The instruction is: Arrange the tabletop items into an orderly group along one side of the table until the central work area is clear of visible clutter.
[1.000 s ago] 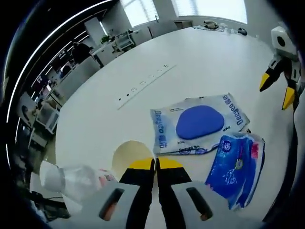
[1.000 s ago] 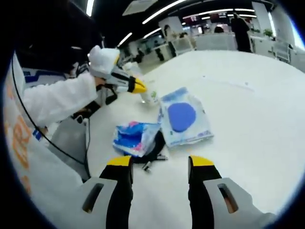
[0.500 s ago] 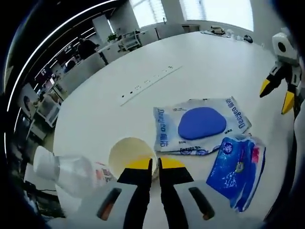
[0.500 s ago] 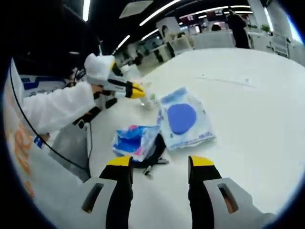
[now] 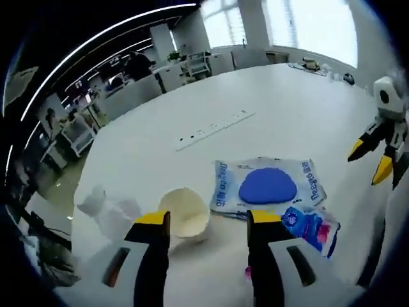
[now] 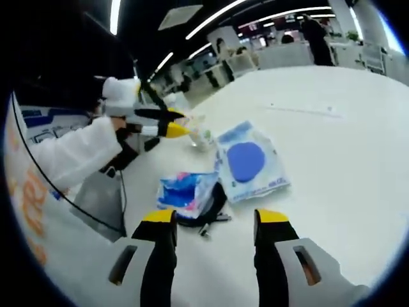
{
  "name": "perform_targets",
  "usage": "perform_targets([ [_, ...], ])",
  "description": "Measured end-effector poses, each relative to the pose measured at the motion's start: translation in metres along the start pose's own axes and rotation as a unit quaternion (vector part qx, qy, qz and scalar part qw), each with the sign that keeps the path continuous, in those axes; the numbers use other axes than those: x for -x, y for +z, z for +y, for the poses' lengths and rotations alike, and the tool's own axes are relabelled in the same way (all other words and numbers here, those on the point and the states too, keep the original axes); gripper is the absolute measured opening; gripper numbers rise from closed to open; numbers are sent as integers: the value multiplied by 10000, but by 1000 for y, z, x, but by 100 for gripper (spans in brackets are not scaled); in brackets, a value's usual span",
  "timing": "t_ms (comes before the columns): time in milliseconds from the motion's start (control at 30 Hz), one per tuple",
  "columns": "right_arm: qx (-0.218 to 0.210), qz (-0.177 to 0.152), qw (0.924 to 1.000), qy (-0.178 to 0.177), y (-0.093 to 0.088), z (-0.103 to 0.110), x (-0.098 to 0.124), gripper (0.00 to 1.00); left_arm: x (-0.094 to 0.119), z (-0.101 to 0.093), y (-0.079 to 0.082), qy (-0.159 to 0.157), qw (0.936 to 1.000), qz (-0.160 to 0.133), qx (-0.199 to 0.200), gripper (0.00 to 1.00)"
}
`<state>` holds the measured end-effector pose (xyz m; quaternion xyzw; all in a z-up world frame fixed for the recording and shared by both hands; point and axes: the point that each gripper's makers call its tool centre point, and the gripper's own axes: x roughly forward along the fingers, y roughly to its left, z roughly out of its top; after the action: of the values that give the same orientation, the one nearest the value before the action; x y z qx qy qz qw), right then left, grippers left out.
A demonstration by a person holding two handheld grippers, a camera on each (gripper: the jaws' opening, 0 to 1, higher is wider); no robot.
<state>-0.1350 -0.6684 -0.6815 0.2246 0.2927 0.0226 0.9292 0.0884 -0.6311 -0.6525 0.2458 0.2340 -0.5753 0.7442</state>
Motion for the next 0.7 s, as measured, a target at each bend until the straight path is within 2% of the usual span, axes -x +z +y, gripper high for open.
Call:
perform_targets([
  [33,-2,-12,10000,4,0,1,1,48,7,0,1,32,9996,-100,263,55],
  [167,-30,-71,10000,38,-3,8,6,48,26,-5,-1,-109,9972,-263,694,60],
  [367,8,-115,9999,56,-11,14,17,49,53,-3,-14,-1,9960,-154,876,68],
  [467,-64,-134,9999,41,-16,13,23,49,64,-5,-19,68,9949,-173,991,70],
  [700,-210,-150,9997,-37,-23,7,35,48,79,-16,-34,75,9935,-96,1131,74],
])
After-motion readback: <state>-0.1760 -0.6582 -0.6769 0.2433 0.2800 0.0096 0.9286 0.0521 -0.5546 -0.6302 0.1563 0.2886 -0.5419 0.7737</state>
